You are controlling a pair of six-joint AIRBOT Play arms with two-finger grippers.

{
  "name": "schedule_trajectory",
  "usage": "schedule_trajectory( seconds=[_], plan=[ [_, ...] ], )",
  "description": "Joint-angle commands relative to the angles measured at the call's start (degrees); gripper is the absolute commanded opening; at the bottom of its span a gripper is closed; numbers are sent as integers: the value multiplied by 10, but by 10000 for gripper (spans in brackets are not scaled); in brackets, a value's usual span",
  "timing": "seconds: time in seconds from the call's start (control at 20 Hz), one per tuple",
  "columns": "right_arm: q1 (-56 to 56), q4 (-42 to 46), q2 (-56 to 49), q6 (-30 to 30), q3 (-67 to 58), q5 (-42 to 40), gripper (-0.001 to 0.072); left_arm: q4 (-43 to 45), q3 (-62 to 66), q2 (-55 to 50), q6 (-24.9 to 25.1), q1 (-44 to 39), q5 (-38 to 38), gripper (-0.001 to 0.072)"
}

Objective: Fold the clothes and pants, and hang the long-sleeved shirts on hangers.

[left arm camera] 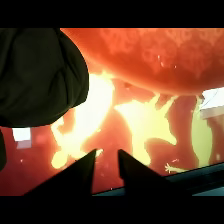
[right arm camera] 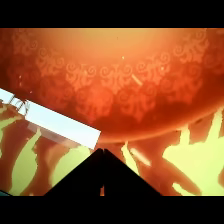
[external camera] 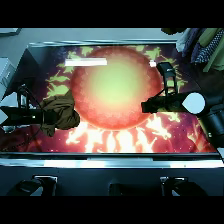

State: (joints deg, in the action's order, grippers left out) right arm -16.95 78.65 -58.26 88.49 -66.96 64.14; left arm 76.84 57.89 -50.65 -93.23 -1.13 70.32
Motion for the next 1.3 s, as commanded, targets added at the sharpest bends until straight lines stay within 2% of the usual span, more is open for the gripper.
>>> schedule_trajectory(
  seconds=[0.0, 0.1, 0.15, 0.5, 0.7, 0.75, 0.8, 0.85, 0.9, 1.0, 1.05, 1.25],
  plan=[
    [0, -1, 0, 0, 0, -17, 29, 63, 0, -5, -48, 1, -21, 720],
    [0, -2, 0, 6, 0, -14, 30, 137, 0, -39, -75, 12, -38, 720],
    [0, -2, 0, 16, 0, -10, 30, 145, 0, -66, -75, 24, -52, 720],
    [0, -2, 0, 31, 0, 28, 34, 145, 0, -309, -80, 78, -231, 720],
    [0, -2, 0, 42, 0, 48, 34, 134, 0, -378, -99, 78, -254, 720],
    [0, -2, 0, 50, 0, 48, 35, 125, 0, -381, -98, 78, -250, 690],
    [0, -2, 0, 61, 0, 48, 34, 107, 1, -379, -92, 78, -244, 427],
    [0, -2, 0, 70, 0, 48, 34, 77, 5, -376, -67, 78, -225, 21],
    [0, -2, 0, 80, 0, 49, 33, 30, 14, -374, -24, 78, -206, 19],
    [0, -2, 0, 85, -1, 66, 32, -116, 32, -366, 87, 76, -166, 17],
    [0, -2, 1, 85, -1, 78, 32, -185, 38, -357, 123, 68, -151, 17],
    [0, 11, 12, 84, -1, 143, 32, -310, 62, -334, 129, -28, -132, 17]
  ],
)
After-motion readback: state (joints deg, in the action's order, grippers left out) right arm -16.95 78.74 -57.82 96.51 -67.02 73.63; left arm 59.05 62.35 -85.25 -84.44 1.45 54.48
